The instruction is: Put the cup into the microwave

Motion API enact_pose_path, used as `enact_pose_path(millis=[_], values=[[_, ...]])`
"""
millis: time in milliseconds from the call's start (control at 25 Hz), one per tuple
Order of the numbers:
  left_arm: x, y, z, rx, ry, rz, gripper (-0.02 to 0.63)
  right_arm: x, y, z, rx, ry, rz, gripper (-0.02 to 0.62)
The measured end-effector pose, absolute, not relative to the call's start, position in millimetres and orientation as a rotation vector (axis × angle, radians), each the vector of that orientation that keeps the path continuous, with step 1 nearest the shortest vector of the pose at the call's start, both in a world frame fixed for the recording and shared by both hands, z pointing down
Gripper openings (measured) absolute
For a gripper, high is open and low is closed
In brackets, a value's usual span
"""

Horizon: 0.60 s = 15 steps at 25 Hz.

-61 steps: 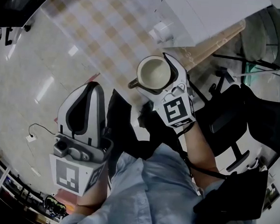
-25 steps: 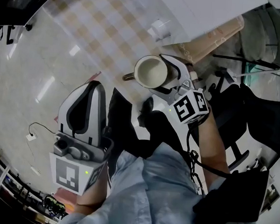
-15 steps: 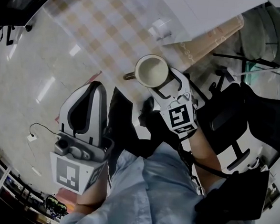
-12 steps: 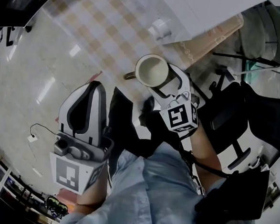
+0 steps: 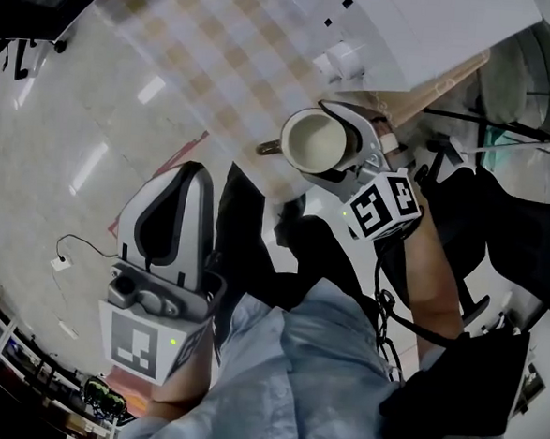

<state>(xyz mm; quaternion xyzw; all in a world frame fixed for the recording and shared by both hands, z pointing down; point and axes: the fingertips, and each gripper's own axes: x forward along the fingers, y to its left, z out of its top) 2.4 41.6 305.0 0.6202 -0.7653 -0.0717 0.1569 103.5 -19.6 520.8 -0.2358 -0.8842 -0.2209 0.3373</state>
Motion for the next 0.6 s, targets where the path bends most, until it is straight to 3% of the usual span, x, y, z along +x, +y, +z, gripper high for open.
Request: enact_pose_path(millis=[480, 600], values=[[-10.8, 39.6, 299.8, 1.760, -2.177, -0.225, 0.005, 84.1, -9.8, 513.4, 0.204, -2.347, -0.094, 0.499], [-9.1, 38.6, 299.5, 1.764, -2.170, -0.229, 0.005, 81.6, -7.5, 516.1, 0.171, -2.343, -0.079, 0.499]])
